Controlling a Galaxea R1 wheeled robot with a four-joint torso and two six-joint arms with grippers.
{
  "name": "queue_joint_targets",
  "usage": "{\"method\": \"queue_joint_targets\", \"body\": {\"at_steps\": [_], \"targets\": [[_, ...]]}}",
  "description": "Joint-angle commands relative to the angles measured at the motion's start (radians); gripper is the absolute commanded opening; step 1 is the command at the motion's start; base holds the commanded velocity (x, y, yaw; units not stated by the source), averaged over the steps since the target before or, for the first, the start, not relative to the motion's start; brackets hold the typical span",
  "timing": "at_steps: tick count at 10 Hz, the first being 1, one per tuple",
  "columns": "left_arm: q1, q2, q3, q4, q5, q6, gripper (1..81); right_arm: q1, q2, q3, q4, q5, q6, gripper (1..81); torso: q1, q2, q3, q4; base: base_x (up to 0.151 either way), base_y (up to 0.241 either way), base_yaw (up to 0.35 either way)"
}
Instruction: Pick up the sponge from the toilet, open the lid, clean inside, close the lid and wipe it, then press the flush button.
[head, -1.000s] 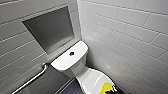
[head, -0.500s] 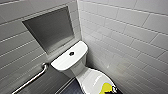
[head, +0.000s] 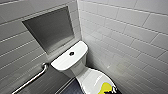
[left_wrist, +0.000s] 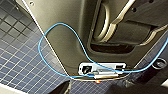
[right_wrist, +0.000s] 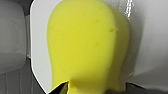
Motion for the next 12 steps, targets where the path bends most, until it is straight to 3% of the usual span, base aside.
{"method": "queue_joint_targets", "body": {"at_steps": [1, 12], "targets": [[0.036, -0.005, -0.002, -0.006, 0.09, 0.0, 81.1, 0.041, -0.056, 0.122, -0.133, 0.144, -0.004, 81.1, 0.0, 0.0, 0.0, 0.0, 0.0, 0.0, 0.0], [0.042, -0.004, 0.002, -0.006, 0.099, -0.006, 81.1, 0.031, 0.045, -0.062, -0.141, 0.186, 0.013, 81.1, 0.0, 0.0, 0.0, 0.0, 0.0, 0.0, 0.0]]}}
